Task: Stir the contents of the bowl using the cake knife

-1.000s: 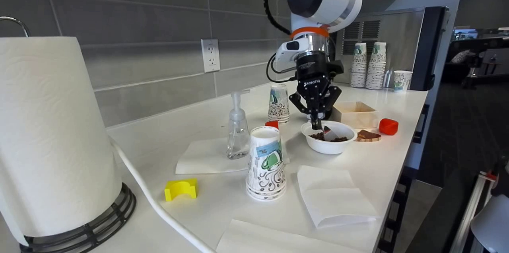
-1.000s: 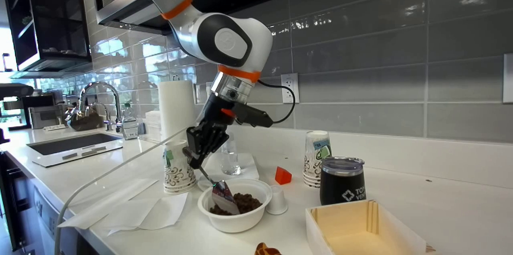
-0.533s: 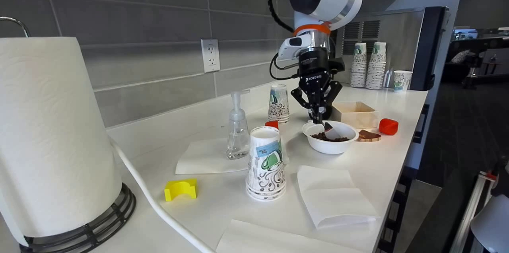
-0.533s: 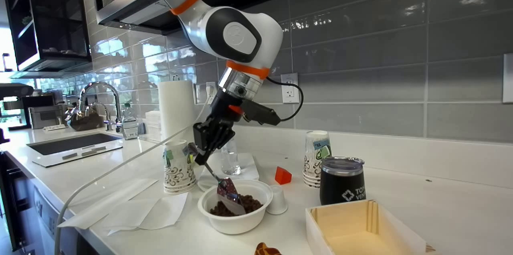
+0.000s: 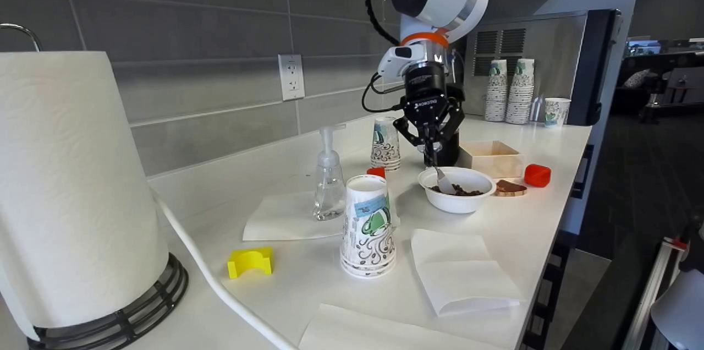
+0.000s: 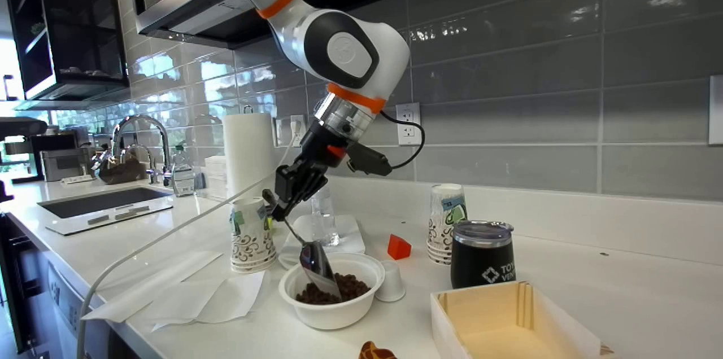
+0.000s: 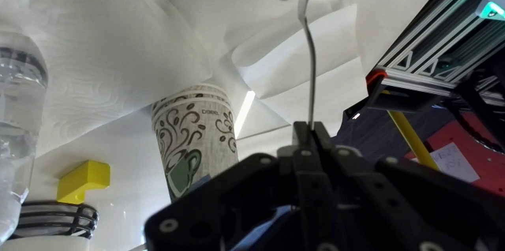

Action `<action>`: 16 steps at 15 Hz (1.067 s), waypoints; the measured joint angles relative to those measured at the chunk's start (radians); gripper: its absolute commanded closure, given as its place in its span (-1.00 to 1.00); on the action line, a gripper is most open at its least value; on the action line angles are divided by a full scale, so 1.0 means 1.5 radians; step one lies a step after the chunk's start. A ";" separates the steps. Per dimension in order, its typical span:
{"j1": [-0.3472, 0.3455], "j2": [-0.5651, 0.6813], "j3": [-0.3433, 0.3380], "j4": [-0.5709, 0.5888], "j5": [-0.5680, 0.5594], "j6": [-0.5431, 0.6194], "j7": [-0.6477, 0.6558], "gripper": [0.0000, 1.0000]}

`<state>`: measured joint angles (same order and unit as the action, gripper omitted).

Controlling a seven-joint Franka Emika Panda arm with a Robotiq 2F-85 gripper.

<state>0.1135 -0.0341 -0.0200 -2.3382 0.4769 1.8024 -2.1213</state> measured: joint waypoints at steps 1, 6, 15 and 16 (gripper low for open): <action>0.000 0.009 0.001 0.008 0.004 -0.011 -0.008 0.98; -0.009 0.040 0.009 0.037 0.007 -0.064 -0.020 0.98; -0.047 0.046 0.010 0.051 0.010 -0.086 0.012 0.98; -0.050 0.046 0.010 0.054 0.012 -0.086 0.010 0.98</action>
<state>0.0382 0.0347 -0.0051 -2.2578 0.4945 1.6740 -2.1070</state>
